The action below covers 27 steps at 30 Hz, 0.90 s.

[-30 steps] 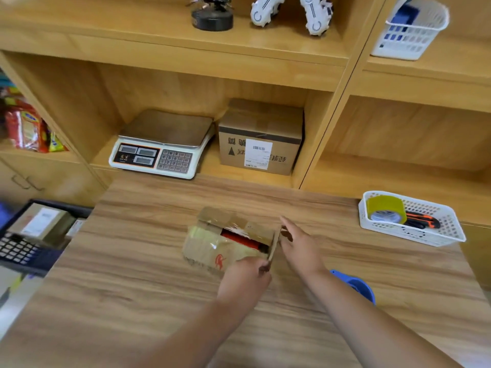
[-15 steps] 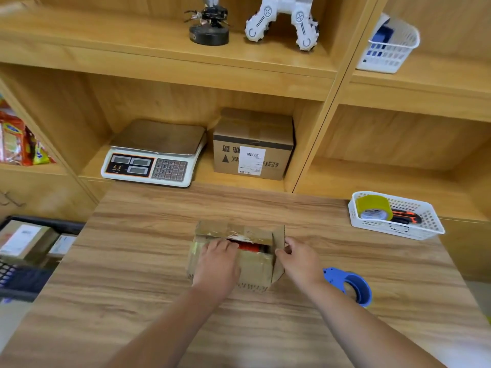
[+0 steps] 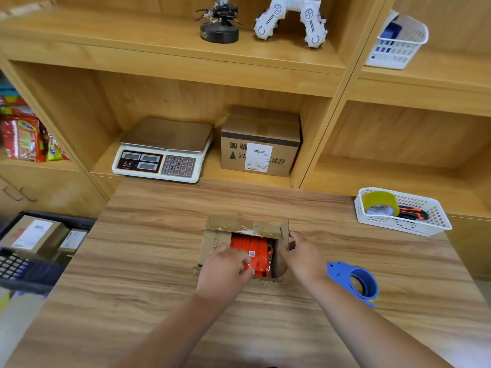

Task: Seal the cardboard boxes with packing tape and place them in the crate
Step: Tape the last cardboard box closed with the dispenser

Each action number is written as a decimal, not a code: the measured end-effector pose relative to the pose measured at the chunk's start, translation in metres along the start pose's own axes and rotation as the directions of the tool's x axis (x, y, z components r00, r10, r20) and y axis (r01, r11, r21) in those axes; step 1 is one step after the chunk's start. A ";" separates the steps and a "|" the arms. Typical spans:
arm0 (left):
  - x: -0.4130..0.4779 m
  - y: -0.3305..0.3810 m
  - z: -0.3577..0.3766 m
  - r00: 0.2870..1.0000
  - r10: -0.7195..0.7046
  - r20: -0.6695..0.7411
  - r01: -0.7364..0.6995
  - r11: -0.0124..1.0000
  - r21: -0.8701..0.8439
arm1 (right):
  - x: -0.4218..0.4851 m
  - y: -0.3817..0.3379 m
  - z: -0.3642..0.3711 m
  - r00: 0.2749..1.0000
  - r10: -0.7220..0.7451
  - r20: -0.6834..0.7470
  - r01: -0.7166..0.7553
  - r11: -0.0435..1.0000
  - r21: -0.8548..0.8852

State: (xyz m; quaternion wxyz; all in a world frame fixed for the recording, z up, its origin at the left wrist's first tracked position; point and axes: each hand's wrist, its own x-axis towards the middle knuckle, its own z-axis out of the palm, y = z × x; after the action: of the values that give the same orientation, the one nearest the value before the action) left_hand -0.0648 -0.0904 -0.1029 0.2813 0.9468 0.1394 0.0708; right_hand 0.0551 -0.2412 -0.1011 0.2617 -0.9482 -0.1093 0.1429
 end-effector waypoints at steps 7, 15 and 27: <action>-0.005 -0.012 0.007 0.965 0.021 0.262 -0.075 0.977 0.198 | -0.017 -0.003 0.012 0.997 -0.061 0.044 0.062 0.998 -0.018; -0.018 -0.007 0.022 0.921 0.020 0.388 -0.084 0.985 0.148 | -0.030 0.001 0.019 0.995 -0.087 -0.045 0.075 0.973 -0.220; -0.004 0.003 0.019 0.972 0.129 0.199 -0.152 0.983 0.106 | -0.051 0.007 0.016 0.987 -0.131 -0.089 0.076 0.886 -0.457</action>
State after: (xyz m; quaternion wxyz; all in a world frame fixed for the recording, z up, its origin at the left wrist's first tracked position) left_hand -0.0637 -0.1041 -0.1172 0.2299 0.9720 0.0485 -0.0091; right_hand 0.0035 -0.2538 -0.1069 0.0475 -0.9826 -0.1744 0.0435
